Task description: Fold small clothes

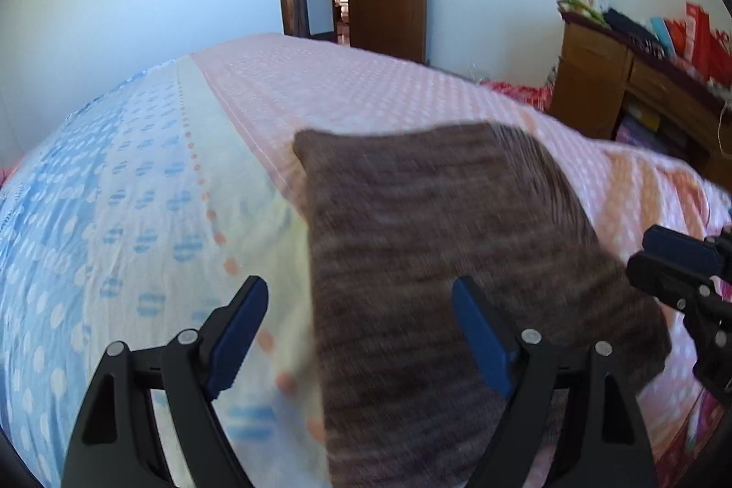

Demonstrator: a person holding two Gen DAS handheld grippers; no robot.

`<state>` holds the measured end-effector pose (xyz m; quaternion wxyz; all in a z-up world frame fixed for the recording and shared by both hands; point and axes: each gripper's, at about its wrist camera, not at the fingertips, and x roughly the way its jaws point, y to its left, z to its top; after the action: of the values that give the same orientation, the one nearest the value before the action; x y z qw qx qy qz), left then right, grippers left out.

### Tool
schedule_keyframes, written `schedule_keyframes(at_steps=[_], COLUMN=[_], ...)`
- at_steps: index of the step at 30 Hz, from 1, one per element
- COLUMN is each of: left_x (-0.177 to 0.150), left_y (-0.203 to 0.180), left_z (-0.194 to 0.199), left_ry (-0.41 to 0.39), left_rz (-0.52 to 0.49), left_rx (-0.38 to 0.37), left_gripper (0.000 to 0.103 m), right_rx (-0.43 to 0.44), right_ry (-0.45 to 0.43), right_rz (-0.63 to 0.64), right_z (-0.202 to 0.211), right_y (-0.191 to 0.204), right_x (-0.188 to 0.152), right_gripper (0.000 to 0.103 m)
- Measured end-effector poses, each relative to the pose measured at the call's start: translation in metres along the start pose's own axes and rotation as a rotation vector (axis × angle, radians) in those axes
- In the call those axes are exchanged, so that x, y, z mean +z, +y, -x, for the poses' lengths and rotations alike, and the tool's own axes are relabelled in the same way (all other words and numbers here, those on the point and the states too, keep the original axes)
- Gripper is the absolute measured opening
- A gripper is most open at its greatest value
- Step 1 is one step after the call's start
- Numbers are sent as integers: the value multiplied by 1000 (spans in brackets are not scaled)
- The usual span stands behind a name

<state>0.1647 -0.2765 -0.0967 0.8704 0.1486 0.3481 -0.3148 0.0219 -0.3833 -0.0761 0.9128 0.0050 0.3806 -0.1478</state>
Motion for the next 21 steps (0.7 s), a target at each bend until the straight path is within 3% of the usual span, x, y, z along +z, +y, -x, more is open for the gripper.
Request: schedule_keyframes(at_steps=[4, 9, 13, 21], left_x=[-19, -35, -49, -78], left_y=[-13, -13, -14, -32], left_z=[-1, 6, 17, 41], left_ry=[42, 55, 79, 117], left_rz=[-34, -22, 25, -13], left_rx=[32, 50, 20, 23], left_gripper=[85, 91, 91, 91], right_rx=[-30, -103, -71, -45], right_ry=[99, 108, 129, 124], right_rz=[9, 10, -56, -117], right_z=[-15, -9, 4, 36], right_y=[0, 4, -2, -2], right_x=[-19, -31, -47, -55], right_gripper=[27, 27, 39, 40])
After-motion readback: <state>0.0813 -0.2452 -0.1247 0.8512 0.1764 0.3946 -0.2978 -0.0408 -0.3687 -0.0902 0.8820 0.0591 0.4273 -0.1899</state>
